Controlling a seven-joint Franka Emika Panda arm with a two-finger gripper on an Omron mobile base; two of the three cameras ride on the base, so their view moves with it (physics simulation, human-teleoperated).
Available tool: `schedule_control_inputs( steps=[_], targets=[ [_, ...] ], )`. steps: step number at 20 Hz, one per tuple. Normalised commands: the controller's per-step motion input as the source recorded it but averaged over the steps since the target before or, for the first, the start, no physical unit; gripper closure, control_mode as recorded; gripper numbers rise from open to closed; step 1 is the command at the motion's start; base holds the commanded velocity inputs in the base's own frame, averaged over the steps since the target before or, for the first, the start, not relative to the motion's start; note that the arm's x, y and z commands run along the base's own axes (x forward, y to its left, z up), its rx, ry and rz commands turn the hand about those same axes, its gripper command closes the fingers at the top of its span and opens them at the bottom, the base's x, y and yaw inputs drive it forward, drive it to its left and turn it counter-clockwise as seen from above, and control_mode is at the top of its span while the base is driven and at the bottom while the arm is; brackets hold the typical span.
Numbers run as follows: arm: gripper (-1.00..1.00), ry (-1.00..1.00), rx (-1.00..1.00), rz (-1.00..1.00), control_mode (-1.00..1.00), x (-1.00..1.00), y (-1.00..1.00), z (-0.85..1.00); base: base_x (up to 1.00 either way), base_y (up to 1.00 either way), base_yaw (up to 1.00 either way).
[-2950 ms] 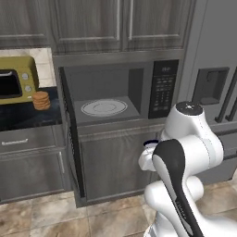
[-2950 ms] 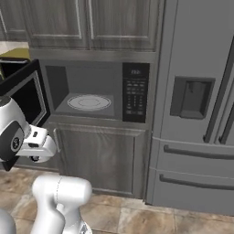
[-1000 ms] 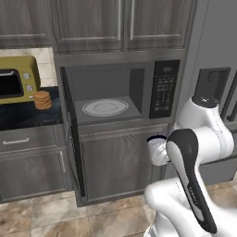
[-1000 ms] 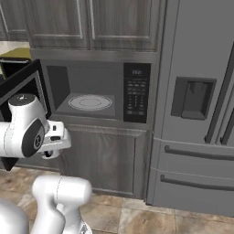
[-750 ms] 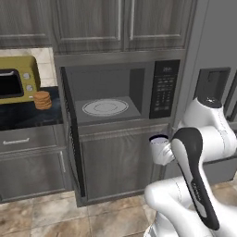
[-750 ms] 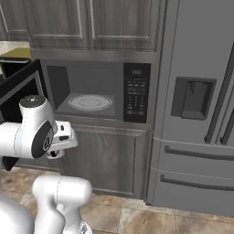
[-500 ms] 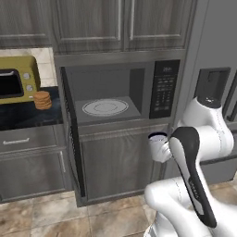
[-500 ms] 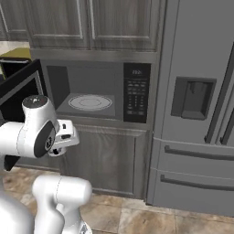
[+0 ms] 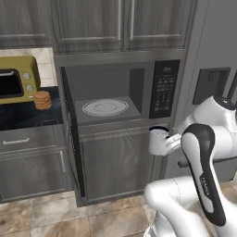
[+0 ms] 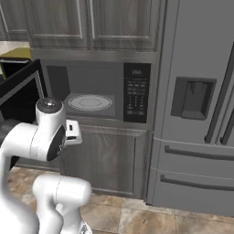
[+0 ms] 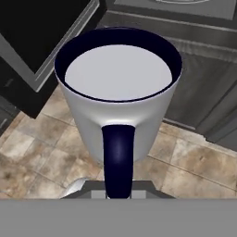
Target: Pick the mug from the counter and place it inside the microwave. Then close the microwave.
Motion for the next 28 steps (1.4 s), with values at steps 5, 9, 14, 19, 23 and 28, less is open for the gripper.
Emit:
schedule_control_inputs(
  steps=[5, 9, 14, 19, 23, 28],
  targets=[
    [1.00, -0.01, 0.11, -0.11, -1.00, 0.28, 0.08, 0.26, 0.00, 0.00, 0.00],
    [1.00, -0.01, 0.05, -0.13, -1.00, 0.45, 0.22, 0.13, 0.00, 0.00, 0.00],
    [1.00, -0.02, 0.00, -0.11, -1.00, 0.44, 0.29, 0.24, 0.00, 0.00, 0.00],
    [1.00, 0.00, 0.00, -0.10, -1.00, 0.27, 0.12, 0.02, 0.00, 0.00, 0.00],
    [1.00, -0.01, 0.00, -0.01, -1.00, 0.37, 0.00, 0.00, 0.00, 0.00, 0.00],
    [1.00, 0.00, 0.00, 0.00, -1.00, 0.40, 0.00, 0.00, 0.00, 0.00, 0.00]
  ],
)
